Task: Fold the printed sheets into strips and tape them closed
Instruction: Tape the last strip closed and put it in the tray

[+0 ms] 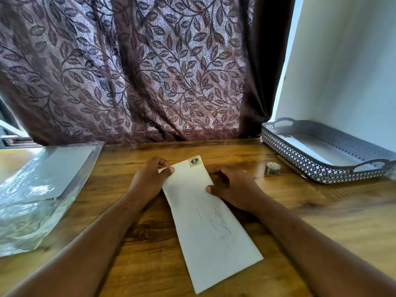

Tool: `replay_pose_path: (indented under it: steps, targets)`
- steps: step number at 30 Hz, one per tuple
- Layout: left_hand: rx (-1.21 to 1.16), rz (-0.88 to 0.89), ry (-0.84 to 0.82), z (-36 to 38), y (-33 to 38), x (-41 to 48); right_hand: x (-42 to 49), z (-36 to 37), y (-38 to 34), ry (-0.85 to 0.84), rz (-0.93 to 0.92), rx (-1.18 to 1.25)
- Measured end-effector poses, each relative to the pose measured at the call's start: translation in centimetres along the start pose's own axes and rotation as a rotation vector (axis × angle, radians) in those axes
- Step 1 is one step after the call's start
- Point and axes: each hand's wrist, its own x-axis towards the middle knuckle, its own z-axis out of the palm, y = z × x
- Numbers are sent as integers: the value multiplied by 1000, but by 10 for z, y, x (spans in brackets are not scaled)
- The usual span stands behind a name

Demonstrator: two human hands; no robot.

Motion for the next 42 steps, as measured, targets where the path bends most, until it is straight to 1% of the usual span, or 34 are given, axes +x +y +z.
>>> replay_pose_path:
  steps: [2,5,6,8,9,10,13,16,19,21,23,26,29,31,33,35,38,42]
  targets:
    - [-100,-21,68,-4,0,2,1,-5,-1,-18,24,146]
    - [-358,-93,142,-8,2,2,2,-11,0,-153,86,491]
    - [-485,-130,127,-9,4,1,1,-13,1,-177,107,563]
    - [-754,-215,12,-8,9,-5,0,-14,4,-172,132,662]
    - [-845,-250,-63,-5,12,-9,0,-14,4,-151,146,704]
    - [-884,-270,-131,-2,16,-14,0,-14,5,-121,166,742]
    - [-880,-250,-280,10,27,-25,1,-14,7,-22,231,808]
    - [-851,-239,-381,21,34,-34,1,-14,6,27,262,849]
    - [-879,-235,-379,28,35,-34,-2,-21,6,45,282,862]
    - [-916,-245,-311,30,30,-32,-7,-27,7,-19,300,843]
    - [-953,-266,-253,31,27,-28,-15,-33,11,-125,318,828]
    - [-982,-286,-226,33,22,-24,-29,-38,16,-227,301,837]
    - [-1002,-284,-215,33,22,-21,-42,-42,18,-280,311,865]
    - [-1020,-276,-207,35,27,-23,-45,-42,20,-230,344,889]
    - [-1042,-263,-201,41,39,-28,-48,-42,24,-94,402,901]
    - [-1068,-247,-230,49,54,-36,-50,-46,30,32,449,876]
    - [-1065,-240,-358,61,74,-52,-58,-63,47,180,473,873]
    - [-1064,-218,-526,82,93,-66,-78,-109,83,395,429,851]
